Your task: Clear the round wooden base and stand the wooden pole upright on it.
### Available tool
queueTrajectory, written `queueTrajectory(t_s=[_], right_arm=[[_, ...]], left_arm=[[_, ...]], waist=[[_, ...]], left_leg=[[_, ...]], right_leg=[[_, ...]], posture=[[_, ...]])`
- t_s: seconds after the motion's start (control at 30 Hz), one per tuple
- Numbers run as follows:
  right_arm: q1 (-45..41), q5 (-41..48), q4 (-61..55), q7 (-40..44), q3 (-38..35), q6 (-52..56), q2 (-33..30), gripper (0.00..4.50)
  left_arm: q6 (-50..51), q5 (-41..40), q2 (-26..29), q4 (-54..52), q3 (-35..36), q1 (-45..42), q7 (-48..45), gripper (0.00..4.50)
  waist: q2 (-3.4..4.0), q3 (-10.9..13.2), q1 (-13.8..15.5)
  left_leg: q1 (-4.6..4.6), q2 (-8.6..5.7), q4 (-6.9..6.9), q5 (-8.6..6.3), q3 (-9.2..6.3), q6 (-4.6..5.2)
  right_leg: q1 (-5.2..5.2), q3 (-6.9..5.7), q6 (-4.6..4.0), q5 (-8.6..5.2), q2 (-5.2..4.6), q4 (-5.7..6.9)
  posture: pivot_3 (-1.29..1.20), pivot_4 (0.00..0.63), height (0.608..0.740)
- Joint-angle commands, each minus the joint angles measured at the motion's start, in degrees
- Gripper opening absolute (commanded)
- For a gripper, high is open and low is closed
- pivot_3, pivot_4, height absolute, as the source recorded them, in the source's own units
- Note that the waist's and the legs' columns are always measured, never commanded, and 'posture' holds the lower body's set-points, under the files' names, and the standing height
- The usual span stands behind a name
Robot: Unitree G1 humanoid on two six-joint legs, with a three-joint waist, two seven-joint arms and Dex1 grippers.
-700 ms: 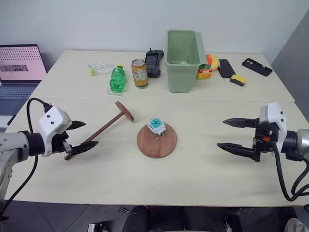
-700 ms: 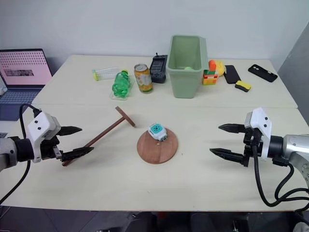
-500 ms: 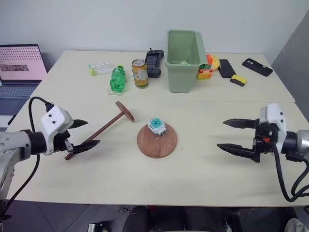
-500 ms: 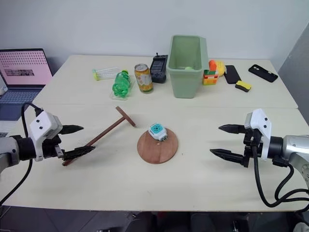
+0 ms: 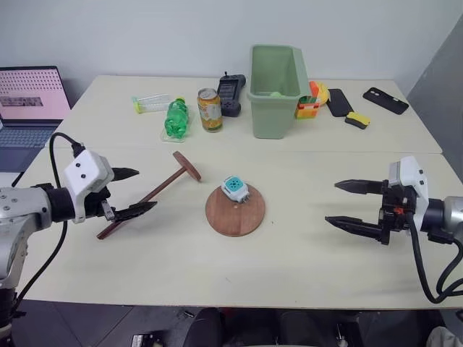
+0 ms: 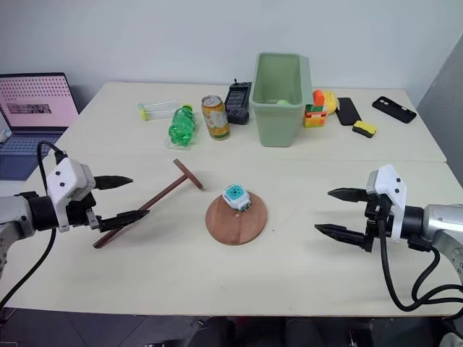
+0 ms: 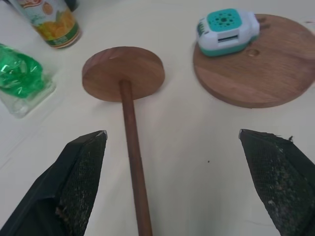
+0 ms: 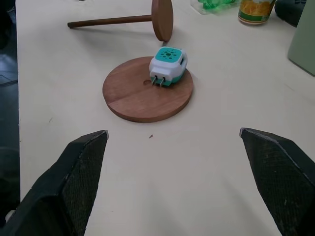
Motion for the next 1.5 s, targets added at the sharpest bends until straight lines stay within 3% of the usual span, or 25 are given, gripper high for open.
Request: queueTrajectory(t_s=[0.03, 0.17, 0.27, 0.37, 0.47, 0.63, 0.9, 1.5], right_arm=[[-0.23, 2.42, -4.7, -3.3, -1.0, 1.17, 1.7, 4.5], [-0.75, 1.49, -7.91, -7.06, 1.24, 0.81, 4.54, 4.5], [-5.08, -6.18, -10.79, -19.08, 14.19, -0.11, 15.35, 4.5], [-9.72, -17.05, -6.65, -26.13, 25.12, -0.85, 22.09, 4.5], [-13.42, -22.3, -1.1, -32.07, 29.85, -1.02, 29.0, 4.5], [-17.63, -28.73, 5.94, -34.42, 36.5, -1.72, 35.32, 4.5], [-24.09, -32.2, 14.33, -35.78, 37.98, -0.68, 42.92, 4.5], [-29.27, -35.41, 31.76, -32.51, 37.55, -4.83, 50.57, 4.5]], left_arm=[[-2.61, 0.23, 1.69, -4.72, -3.14, -0.48, -3.84, 4.47], [-2.87, -0.26, 1.04, -5.92, -5.92, -2.65, -5.0, 4.47], [-4.14, 0.69, -0.72, -5.04, -11.48, -7.39, -7.05, 4.47], [-6.54, 3.19, -1.41, -1.69, -13.98, -9.35, -7.73, 4.47], [-8.2, 4.43, -1.36, 0.25, -14.72, -9.62, -8.29, 4.47], [-10.01, 5.75, -1.19, 3.11, -14.58, -9.88, -8.9, 4.47], [-10.7, 6.2, -0.68, 3.37, -13.08, -8.04, -8.86, 4.47], [-10.02, 5.92, -1.45, 1.61, -13.22, -7.98, -7.01, 4.47]], waist=[[0.0, 0.0, -0.01], [-0.02, -0.01, 0.0], [-0.14, -0.09, -0.07], [-0.06, -0.05, -0.5], [-0.06, -0.06, -0.94], [-0.07, -0.07, -1.12], [-0.07, -0.07, -1.32], [-0.06, -0.07, -1.63]], left_leg=[[-0.01, 0.0, 0.0, 0.0, -0.01, 0.0], [-0.01, -0.01, 0.0, 0.0, -0.01, 0.0], [0.02, -0.01, 0.0, 0.0, -0.01, 0.0], [0.09, -0.01, 0.01, 0.01, 0.0, -0.02], [0.01, 0.01, -0.01, 0.02, 0.0, -0.03], [-0.03, 0.04, -0.01, 0.02, -0.07, -0.03], [-0.02, 0.04, 0.0, 0.02, -0.11, -0.03], [0.01, 0.05, -0.01, 0.02, -0.11, -0.03]], right_leg=[[0.0, -0.01, 0.0, 0.0, 0.0, 0.0], [0.0, 0.0, 0.0, 0.0, 0.02, 0.0], [0.01, 0.0, 0.0, 0.0, 0.07, 0.02], [0.02, 0.02, -0.01, 0.0, 0.31, 0.13], [-0.09, 0.04, -0.03, -0.01, 0.32, 0.1], [-0.1, -0.02, -0.04, -0.01, 0.29, 0.06], [-0.1, -0.06, -0.04, -0.01, 0.26, 0.09], [-0.12, -0.06, -0.04, -0.01, 0.26, 0.12]], posture=[[0.0, 0.15, 0.74], [0.0, 0.15, 0.74], [0.0, 0.15, 0.74], [0.0, 0.15, 0.74], [0.0, 0.15, 0.74], [0.0, 0.15, 0.74], [0.0, 0.15, 0.74], [0.0, 0.15, 0.74]])
